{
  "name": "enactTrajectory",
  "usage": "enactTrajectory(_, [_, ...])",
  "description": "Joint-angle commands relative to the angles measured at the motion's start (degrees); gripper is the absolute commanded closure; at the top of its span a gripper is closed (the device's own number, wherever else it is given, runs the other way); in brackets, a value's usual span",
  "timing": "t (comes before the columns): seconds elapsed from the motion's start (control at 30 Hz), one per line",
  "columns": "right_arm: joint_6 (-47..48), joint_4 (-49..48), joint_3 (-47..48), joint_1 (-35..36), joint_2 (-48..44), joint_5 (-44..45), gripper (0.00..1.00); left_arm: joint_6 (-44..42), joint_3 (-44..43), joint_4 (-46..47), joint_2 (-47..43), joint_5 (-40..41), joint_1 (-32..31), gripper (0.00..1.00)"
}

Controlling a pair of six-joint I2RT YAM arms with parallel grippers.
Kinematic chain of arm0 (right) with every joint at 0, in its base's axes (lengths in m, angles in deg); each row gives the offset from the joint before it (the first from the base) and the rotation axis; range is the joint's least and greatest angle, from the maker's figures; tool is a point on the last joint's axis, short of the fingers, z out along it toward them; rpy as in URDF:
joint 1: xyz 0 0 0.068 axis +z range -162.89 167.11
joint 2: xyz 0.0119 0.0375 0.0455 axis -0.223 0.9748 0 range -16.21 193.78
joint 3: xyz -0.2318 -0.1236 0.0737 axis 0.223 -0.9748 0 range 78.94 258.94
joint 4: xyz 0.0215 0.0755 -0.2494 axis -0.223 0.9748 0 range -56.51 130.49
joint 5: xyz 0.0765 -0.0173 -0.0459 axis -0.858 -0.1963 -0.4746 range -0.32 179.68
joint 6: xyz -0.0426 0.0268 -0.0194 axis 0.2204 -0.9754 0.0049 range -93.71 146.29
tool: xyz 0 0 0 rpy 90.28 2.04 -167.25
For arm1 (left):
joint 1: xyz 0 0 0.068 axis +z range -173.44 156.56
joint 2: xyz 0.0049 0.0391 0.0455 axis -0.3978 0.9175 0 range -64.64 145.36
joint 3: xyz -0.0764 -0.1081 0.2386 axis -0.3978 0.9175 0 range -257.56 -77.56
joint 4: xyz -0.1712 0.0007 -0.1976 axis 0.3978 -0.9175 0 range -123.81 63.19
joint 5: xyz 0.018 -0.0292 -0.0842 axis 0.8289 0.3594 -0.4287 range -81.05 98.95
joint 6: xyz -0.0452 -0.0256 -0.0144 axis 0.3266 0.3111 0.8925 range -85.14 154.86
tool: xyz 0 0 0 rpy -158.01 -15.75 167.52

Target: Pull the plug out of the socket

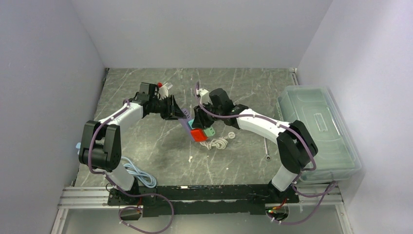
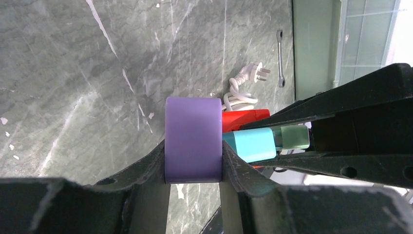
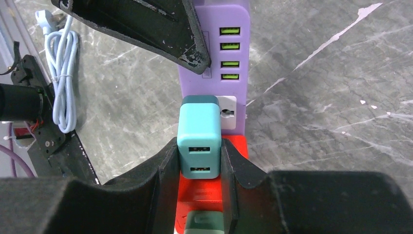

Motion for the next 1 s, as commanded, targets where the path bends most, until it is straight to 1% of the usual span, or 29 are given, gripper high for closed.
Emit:
enactTrajectory(0.0, [0.8, -2.6, 1.1, 1.1, -0.9, 3.6, 1.0, -0.1, -2.3, -0.2, -1.4, -2.7, -0.1, 1.0])
enactTrajectory(0.2, [0.6, -2.2, 1.2, 2.4, -1.8, 6.8, 1.0, -0.4, -2.6, -1.6, -1.3, -0.9, -0.1, 1.0])
enactTrajectory(0.37, [-0.3, -2.0, 1.0, 2.7, -4.3, 10.3, 1.0, -1.1, -3.1, -3.3, -0.7, 1.1, -0.1, 1.0])
enactTrajectory(0.5, [-0.5, -0.8, 1.7, 2.6, -6.1, 12.2, 1.0, -2.4, -4.3, -6.7, 0.3, 3.9, -0.1, 1.0])
enactTrajectory(0.63, [-0.2, 0.2, 1.8, 2.7, -7.7, 13.5, 1.0, -2.1, -4.2, -6.2, 0.3, 3.4, -0.1, 1.0])
enactTrajectory(0.7, [-0.2, 2.0, 2.6, 2.7, -8.6, 15.0, 1.0, -2.3, -4.2, -6.4, 0.3, 3.5, -0.1, 1.0])
enactTrajectory(0.77, [-0.2, 6.2, 4.4, 2.7, -10.1, 17.4, 1.0, -2.1, -4.1, -6.0, 0.1, 2.9, 0.1, 1.0])
enactTrajectory(0.9, [-1.4, 12.0, 6.5, 2.1, -15.0, 25.4, 1.0, -1.2, -3.7, -4.3, -0.5, -0.8, 1.7, 1.0])
enactTrajectory(0.97, [-3.0, 14.8, 6.5, 0.5, -17.4, 28.9, 1.0, -1.1, -3.4, -3.3, -1.1, -3.4, 2.5, 1.0])
